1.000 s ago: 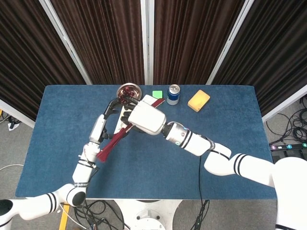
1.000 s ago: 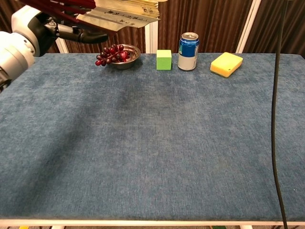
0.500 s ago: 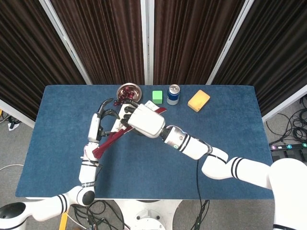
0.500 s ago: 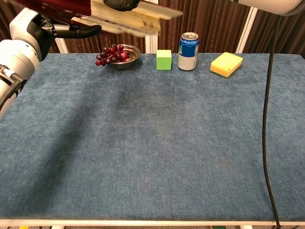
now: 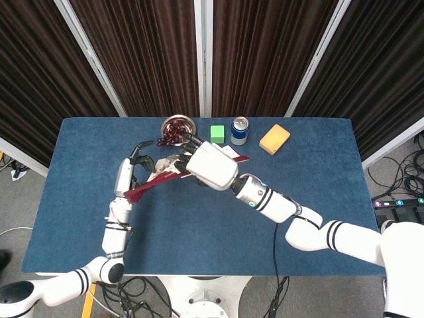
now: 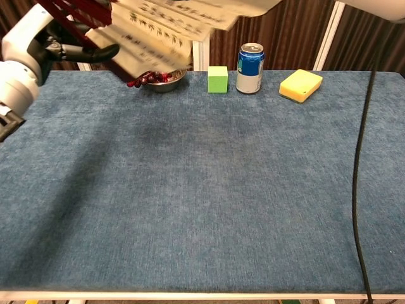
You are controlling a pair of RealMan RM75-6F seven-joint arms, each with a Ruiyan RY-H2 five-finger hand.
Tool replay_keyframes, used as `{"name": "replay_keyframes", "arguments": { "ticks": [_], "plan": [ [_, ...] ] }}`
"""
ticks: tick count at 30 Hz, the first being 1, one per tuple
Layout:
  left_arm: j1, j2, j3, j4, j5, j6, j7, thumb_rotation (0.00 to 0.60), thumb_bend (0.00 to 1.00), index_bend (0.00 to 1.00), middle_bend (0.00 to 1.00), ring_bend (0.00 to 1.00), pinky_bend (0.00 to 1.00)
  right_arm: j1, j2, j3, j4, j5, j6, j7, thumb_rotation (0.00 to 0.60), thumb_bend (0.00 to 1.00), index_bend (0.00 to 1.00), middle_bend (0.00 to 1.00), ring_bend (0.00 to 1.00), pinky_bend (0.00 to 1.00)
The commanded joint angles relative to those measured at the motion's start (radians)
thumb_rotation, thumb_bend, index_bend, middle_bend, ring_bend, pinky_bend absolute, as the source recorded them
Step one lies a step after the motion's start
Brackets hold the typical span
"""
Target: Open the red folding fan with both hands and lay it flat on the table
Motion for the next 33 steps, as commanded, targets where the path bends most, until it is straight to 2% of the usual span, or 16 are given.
{"name": "replay_keyframes", "arguments": {
  "ticks": [1, 8, 18, 24, 28, 32, 33],
  "plan": [
    [0.020, 0.043, 0.022, 0.027, 0.009, 0.004, 0.068, 0.600, 0.30, 0.84, 0.79, 0.62, 0.58, -0.046, 0.032, -0.024, -0.026, -0.025, 0.050, -0.016, 0.600, 0.77, 0.73, 0.58, 0.33, 0.12],
    [0.044, 0.088, 0.042, 0.085, 0.021, 0.061, 0.271, 0.600, 0.30, 0.82, 0.77, 0.62, 0.58, -0.156, 0.066, -0.088, -0.040, -0.091, 0.173, -0.052, 0.600, 0.77, 0.73, 0.58, 0.33, 0.12],
    [0.050, 0.063, 0.086, 0.143, 0.073, 0.148, 0.515, 0.600, 0.31, 0.80, 0.75, 0.62, 0.58, -0.256, 0.015, -0.147, 0.047, -0.170, 0.292, -0.068, 0.600, 0.77, 0.73, 0.58, 0.33, 0.12],
    [0.040, 0.025, 0.128, 0.199, 0.127, 0.171, 0.594, 0.600, 0.30, 0.73, 0.72, 0.61, 0.58, -0.296, -0.051, -0.184, 0.167, -0.213, 0.334, -0.049, 0.600, 0.77, 0.72, 0.58, 0.33, 0.11],
    [0.026, -0.012, 0.152, 0.257, 0.141, 0.146, 0.648, 0.600, 0.30, 0.66, 0.70, 0.61, 0.58, -0.323, -0.122, -0.216, 0.286, -0.234, 0.348, -0.021, 0.600, 0.76, 0.70, 0.56, 0.31, 0.08],
    [0.018, -0.037, 0.167, 0.286, 0.150, 0.129, 0.691, 0.600, 0.30, 0.58, 0.64, 0.57, 0.57, -0.357, -0.202, -0.234, 0.410, -0.227, 0.359, 0.017, 0.600, 0.66, 0.61, 0.50, 0.26, 0.03],
    [0.016, -0.040, 0.171, 0.290, 0.150, 0.123, 0.711, 0.600, 0.30, 0.53, 0.60, 0.53, 0.54, -0.366, -0.221, -0.237, 0.438, -0.220, 0.357, 0.026, 0.600, 0.63, 0.58, 0.48, 0.24, 0.02]
  ]
}}
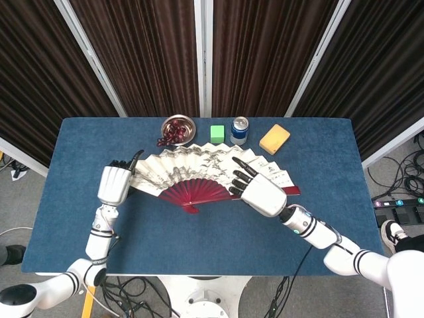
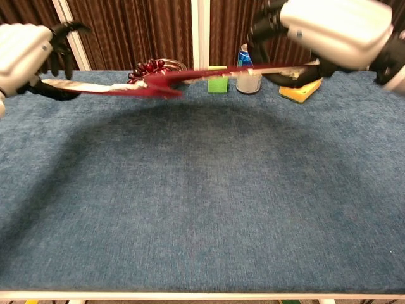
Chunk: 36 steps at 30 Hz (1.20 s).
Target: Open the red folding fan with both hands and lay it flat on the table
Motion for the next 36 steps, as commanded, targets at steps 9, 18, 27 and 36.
{"name": "replay_keyframes", "arguments": {
  "ticks": [9, 18, 27, 36],
  "plan": [
    [-0.005, 0.020, 0.004, -0.136, -0.074, -0.118, 0.258, 0.600, 0.12, 0.13, 0.20, 0.13, 0.26, -0.132, -0.177, -0.042, 0.217, 0.080, -0.042, 0.051, 0.600, 0.04, 0.02, 0.15, 0.00, 0.00],
    [0.022, 0.089, 0.001, -0.295, -0.101, -0.119, 0.306, 0.600, 0.00, 0.05, 0.06, 0.02, 0.16, -0.183, -0.082, -0.039, 0.012, 0.178, -0.177, -0.046, 0.600, 0.00, 0.00, 0.00, 0.00, 0.00],
    [0.047, 0.218, -0.010, -0.514, -0.201, -0.182, 0.381, 0.600, 0.00, 0.04, 0.05, 0.02, 0.16, -0.189, 0.103, -0.011, -0.251, 0.286, -0.311, -0.116, 0.600, 0.00, 0.00, 0.00, 0.00, 0.00],
    [0.029, 0.372, 0.010, -0.721, -0.324, -0.308, 0.447, 0.600, 0.00, 0.04, 0.06, 0.00, 0.09, -0.244, 0.242, 0.003, -0.385, 0.327, -0.283, -0.101, 0.600, 0.00, 0.00, 0.00, 0.00, 0.00]
  ]
}}
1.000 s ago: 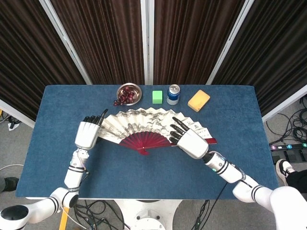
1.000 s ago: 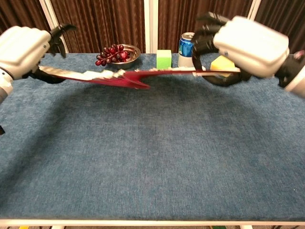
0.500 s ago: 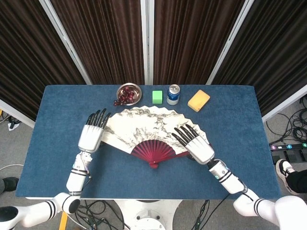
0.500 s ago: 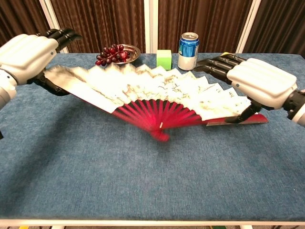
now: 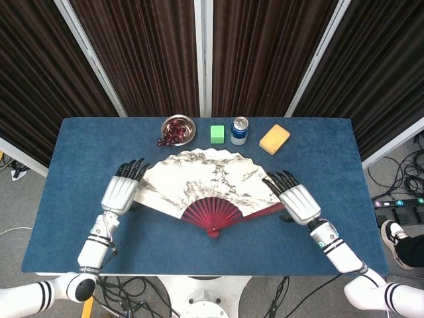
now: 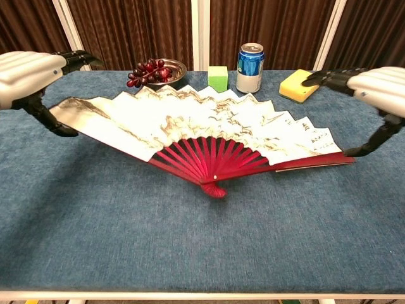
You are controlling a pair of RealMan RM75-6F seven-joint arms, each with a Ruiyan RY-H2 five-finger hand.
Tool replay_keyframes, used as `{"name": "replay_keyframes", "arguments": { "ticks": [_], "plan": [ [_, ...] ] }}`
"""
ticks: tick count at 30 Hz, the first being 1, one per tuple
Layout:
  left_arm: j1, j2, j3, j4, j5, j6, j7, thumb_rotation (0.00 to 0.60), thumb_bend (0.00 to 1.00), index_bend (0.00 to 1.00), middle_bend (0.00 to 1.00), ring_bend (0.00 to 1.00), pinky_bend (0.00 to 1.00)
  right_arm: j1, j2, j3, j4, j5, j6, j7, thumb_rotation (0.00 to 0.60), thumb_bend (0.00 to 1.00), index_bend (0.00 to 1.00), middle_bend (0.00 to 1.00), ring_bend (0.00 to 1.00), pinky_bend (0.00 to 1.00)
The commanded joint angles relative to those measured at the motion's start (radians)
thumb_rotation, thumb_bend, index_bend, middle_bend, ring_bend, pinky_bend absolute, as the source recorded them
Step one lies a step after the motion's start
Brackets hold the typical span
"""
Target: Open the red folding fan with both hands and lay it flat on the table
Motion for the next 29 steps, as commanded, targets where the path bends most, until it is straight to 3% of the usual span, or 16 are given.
{"name": "replay_keyframes", "arguments": {
  "ticks": [1, 6, 12, 15, 18, 23, 29],
  "plan": [
    [-0.008, 0.065, 0.010, -0.075, -0.066, -0.035, 0.039, 0.600, 0.00, 0.04, 0.06, 0.00, 0.08, -0.030, 0.048, 0.005, -0.033, 0.009, 0.030, 0.003, 0.600, 0.00, 0.00, 0.00, 0.00, 0.00],
    [-0.008, 0.146, 0.008, -0.120, -0.117, -0.098, -0.039, 0.600, 0.00, 0.05, 0.06, 0.00, 0.07, -0.073, 0.119, -0.004, -0.058, 0.020, 0.054, 0.019, 0.600, 0.00, 0.00, 0.00, 0.00, 0.00],
    [0.075, 0.146, -0.005, -0.036, -0.008, 0.079, -0.217, 0.600, 0.00, 0.08, 0.09, 0.01, 0.07, -0.176, 0.188, -0.014, -0.072, 0.022, 0.175, 0.092, 0.600, 0.01, 0.00, 0.08, 0.00, 0.00],
    [0.132, 0.155, -0.010, 0.021, 0.037, 0.165, -0.350, 0.600, 0.00, 0.10, 0.10, 0.02, 0.07, -0.232, 0.214, -0.019, -0.057, 0.029, 0.228, 0.169, 0.600, 0.14, 0.00, 0.16, 0.00, 0.01],
    [0.191, 0.177, -0.001, 0.059, 0.080, 0.248, -0.448, 0.600, 0.00, 0.11, 0.10, 0.02, 0.07, -0.288, 0.240, -0.022, -0.059, 0.040, 0.278, 0.235, 0.600, 0.16, 0.00, 0.17, 0.00, 0.01],
    [0.296, 0.227, 0.042, 0.056, 0.149, 0.379, -0.536, 0.600, 0.00, 0.12, 0.10, 0.02, 0.07, -0.371, 0.263, -0.031, -0.074, 0.038, 0.359, 0.288, 0.600, 0.16, 0.00, 0.18, 0.00, 0.01],
    [0.393, 0.271, 0.122, -0.022, 0.232, 0.476, -0.531, 0.600, 0.00, 0.12, 0.10, 0.02, 0.07, -0.443, 0.267, -0.036, -0.115, 0.032, 0.419, 0.287, 0.600, 0.16, 0.02, 0.19, 0.00, 0.01]
  ]
}}
